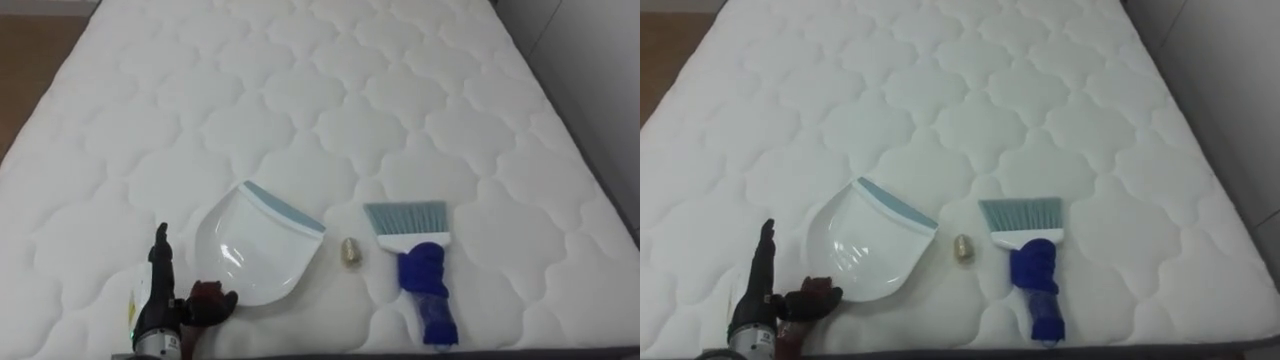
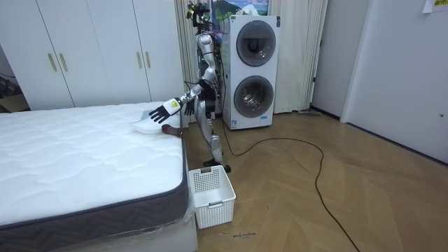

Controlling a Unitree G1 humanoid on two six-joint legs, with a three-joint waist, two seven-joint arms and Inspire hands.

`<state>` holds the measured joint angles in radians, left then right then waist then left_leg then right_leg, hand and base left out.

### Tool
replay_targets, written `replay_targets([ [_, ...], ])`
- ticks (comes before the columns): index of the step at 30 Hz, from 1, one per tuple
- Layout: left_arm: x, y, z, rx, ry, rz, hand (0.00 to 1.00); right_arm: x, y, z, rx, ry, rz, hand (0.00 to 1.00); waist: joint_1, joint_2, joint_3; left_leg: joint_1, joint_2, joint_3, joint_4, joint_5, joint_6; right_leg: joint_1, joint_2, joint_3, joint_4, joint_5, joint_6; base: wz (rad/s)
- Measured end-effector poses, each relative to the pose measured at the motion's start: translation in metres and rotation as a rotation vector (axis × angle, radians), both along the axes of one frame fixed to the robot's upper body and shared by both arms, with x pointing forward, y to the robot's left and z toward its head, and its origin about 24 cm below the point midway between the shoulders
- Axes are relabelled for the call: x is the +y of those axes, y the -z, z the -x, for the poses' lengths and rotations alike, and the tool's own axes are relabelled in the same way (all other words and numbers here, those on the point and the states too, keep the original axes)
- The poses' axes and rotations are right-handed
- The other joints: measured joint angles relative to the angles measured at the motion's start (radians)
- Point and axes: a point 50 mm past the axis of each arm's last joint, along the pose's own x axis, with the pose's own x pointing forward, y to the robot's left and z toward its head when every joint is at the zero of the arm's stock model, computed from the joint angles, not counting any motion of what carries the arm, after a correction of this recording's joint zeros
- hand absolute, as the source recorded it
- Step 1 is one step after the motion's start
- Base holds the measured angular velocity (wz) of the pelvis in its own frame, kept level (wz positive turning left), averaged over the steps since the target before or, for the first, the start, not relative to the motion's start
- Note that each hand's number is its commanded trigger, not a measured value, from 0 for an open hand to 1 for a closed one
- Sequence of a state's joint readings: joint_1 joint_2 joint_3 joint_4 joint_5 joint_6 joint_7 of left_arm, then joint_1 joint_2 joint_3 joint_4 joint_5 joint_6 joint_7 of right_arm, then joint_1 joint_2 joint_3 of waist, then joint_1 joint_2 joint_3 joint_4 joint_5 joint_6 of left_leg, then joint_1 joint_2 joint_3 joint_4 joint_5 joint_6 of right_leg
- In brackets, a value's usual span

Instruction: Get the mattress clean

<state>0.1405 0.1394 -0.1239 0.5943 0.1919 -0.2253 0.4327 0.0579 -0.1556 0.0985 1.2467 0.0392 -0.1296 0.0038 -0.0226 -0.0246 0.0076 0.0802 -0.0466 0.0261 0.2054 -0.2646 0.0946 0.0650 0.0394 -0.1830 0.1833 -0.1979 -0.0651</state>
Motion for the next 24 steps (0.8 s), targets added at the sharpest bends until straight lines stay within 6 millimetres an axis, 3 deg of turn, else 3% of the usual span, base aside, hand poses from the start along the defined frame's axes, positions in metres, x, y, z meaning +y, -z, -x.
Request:
replay_targets([
  [9, -0.0002, 0.0003, 0.0, 0.005, 0.009, 0.005, 0.0, 0.0003, 0.0002, 0.0002, 0.003, 0.0, -0.007, 0.0, 0.002, -0.003, 0.0007, -0.003, 0.0, -0.003, 0.0, 0.0, 0.0, 0.0, -0.001, -0.009, -0.001, 0.0, 0.0, 0.01],
  [24, 0.0037, 0.0003, 0.0009, 0.009, 0.01, -0.008, 0.0, 0.002, 0.0006, 0.0005, 0.007, -0.012, -0.031, 0.0, 0.003, -0.012, -0.0055, -0.006, 0.0, -0.004, 0.001, 0.0, 0.0, -0.002, -0.001, -0.012, -0.001, 0.0, 0.0, 0.0],
])
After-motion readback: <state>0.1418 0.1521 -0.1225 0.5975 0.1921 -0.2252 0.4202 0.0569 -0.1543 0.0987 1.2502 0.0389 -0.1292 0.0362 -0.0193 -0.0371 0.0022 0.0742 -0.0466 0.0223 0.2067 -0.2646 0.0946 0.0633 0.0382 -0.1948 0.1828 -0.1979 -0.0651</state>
